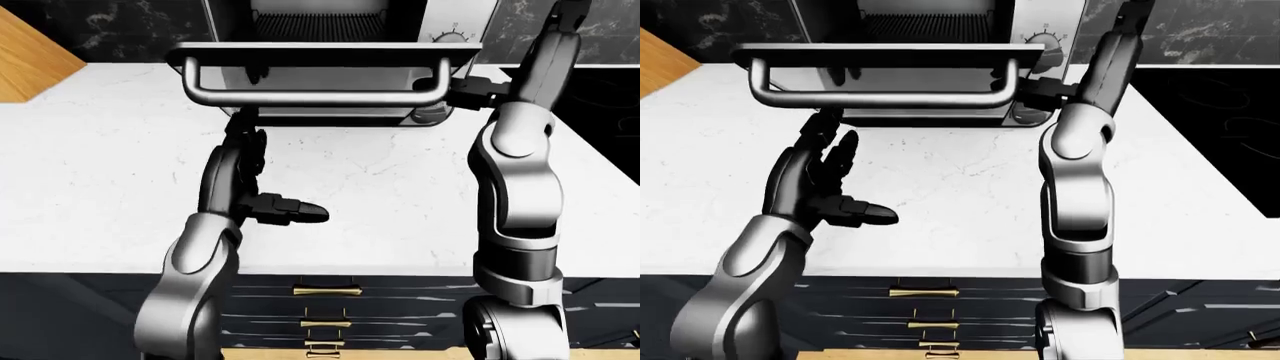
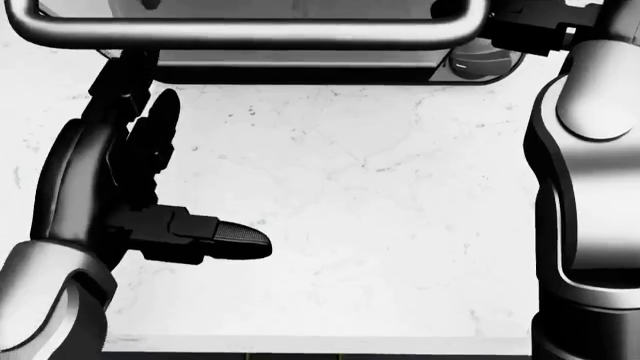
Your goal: Close the toaster oven door.
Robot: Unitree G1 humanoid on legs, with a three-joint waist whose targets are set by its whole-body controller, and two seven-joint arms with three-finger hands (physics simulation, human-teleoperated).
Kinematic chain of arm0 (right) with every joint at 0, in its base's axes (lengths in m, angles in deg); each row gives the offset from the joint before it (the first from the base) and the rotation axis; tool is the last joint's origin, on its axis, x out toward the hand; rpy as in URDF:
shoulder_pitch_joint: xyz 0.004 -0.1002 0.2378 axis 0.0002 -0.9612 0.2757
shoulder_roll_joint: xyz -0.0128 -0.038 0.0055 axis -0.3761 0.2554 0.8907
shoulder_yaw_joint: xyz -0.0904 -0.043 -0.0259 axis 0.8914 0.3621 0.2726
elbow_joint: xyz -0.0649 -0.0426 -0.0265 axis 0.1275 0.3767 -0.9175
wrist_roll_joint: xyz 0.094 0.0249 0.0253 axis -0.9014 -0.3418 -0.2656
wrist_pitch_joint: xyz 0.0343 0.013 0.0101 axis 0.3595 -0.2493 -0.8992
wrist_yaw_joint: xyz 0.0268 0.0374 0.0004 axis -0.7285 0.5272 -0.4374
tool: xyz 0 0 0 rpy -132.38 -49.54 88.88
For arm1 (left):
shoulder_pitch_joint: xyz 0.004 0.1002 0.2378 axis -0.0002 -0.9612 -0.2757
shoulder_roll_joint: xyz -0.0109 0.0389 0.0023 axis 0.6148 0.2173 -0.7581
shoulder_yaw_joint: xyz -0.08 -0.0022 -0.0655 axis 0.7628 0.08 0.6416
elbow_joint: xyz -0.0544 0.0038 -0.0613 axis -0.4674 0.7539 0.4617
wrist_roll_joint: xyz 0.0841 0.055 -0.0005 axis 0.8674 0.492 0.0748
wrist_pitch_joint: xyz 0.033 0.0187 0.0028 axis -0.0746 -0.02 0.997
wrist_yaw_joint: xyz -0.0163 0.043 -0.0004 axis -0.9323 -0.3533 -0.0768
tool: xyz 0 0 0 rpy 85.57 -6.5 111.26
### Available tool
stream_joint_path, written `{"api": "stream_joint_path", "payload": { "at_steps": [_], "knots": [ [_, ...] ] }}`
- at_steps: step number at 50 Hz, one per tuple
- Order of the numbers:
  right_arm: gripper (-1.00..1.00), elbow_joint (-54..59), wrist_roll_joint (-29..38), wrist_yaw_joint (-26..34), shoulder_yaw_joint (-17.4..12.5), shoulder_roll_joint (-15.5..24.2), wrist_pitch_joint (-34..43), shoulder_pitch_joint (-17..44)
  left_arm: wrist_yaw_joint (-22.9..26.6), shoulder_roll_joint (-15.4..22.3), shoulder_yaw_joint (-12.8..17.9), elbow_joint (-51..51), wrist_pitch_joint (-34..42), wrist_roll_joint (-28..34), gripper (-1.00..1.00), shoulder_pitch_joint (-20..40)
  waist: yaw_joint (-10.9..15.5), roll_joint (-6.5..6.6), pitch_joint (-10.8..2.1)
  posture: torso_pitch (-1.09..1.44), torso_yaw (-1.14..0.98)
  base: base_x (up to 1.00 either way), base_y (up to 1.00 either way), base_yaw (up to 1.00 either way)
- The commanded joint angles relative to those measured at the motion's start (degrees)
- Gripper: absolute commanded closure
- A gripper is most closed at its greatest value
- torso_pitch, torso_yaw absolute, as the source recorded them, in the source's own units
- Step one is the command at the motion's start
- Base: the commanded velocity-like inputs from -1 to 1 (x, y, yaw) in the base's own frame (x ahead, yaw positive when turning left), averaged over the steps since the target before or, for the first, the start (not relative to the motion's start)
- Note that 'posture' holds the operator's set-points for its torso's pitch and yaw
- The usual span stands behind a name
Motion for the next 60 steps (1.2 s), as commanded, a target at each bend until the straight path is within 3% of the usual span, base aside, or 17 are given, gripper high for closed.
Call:
{"api": "stream_joint_path", "payload": {
  "at_steps": [1, 17, 41, 60],
  "knots": [
    [-1.00, -2.4, 0.7, -1.0, -0.8, 0.7, -2.6, 2.5, -1.1, -0.3, 0.9, -0.6, -1.8, 0.3, -1.00, 3.4, 0.0, -0.15, -1.67, 0.00, 0.00, 0.00, 0.00, 0.00],
    [-1.00, -2.7, 0.4, -1.2, -1.0, 0.9, -2.3, 2.3, -3.5, -2.5, -2.4, 4.9, -1.4, 1.0, -1.00, 10.6, 0.2, -0.67, -1.54, 0.00, 0.00, 0.00, 0.00, 0.00],
    [-1.00, -2.4, 1.1, -1.8, -0.9, 0.5, -1.6, 0.8, -3.9, -1.1, -0.5, 10.9, 0.3, -0.1, -1.00, 20.6, 0.8, -0.99, -1.23, 0.00, 0.00, 0.00, 0.00, 0.00],
    [-1.00, -2.5, 1.7, -1.7, -0.7, 0.3, -1.4, 0.2, -4.1, 0.0, -0.1, 12.5, 0.8, -0.7, -1.00, 23.6, 0.4, -0.74, -1.35, 0.00, 0.00, 0.00, 0.00, 0.00]
  ]
}}
